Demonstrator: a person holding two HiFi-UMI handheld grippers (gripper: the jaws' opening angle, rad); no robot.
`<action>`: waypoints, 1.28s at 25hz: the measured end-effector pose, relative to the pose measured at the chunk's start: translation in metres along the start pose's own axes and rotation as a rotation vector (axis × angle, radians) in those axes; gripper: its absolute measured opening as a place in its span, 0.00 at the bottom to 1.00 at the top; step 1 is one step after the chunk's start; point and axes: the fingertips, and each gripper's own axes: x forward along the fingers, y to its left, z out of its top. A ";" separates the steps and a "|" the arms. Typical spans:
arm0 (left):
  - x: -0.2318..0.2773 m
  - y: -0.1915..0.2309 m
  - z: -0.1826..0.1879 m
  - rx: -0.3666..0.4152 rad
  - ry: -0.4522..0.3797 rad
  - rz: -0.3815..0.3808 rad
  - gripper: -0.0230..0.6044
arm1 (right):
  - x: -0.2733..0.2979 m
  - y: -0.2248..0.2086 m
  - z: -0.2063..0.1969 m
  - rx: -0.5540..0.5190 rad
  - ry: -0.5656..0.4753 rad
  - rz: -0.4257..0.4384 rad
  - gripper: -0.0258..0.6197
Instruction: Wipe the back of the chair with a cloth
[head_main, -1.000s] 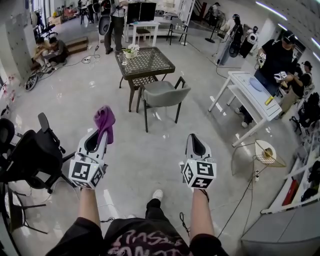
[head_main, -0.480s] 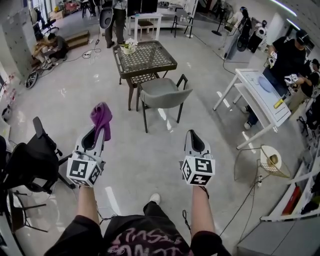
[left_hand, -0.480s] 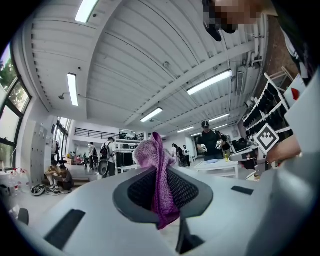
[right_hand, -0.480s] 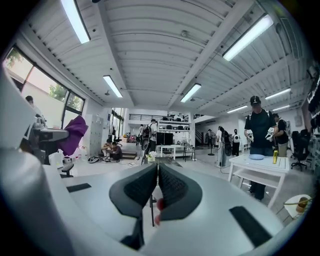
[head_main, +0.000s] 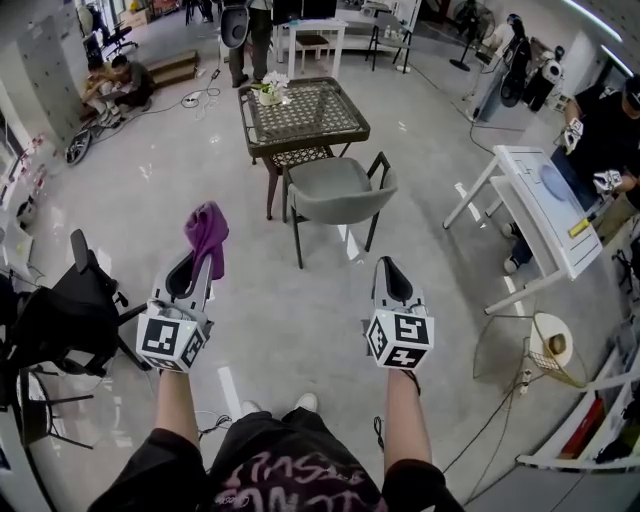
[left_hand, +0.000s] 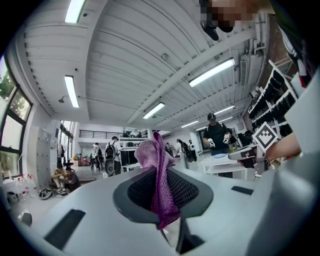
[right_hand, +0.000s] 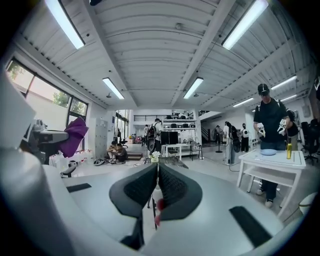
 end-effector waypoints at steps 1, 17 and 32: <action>0.004 0.000 -0.001 -0.001 0.001 0.006 0.15 | 0.004 -0.002 0.000 0.000 0.002 0.006 0.08; 0.079 0.037 -0.034 -0.038 0.016 0.002 0.15 | 0.086 -0.013 -0.005 -0.009 0.032 -0.001 0.08; 0.194 0.091 -0.083 -0.081 0.030 -0.091 0.15 | 0.187 -0.019 0.000 -0.018 0.041 -0.076 0.08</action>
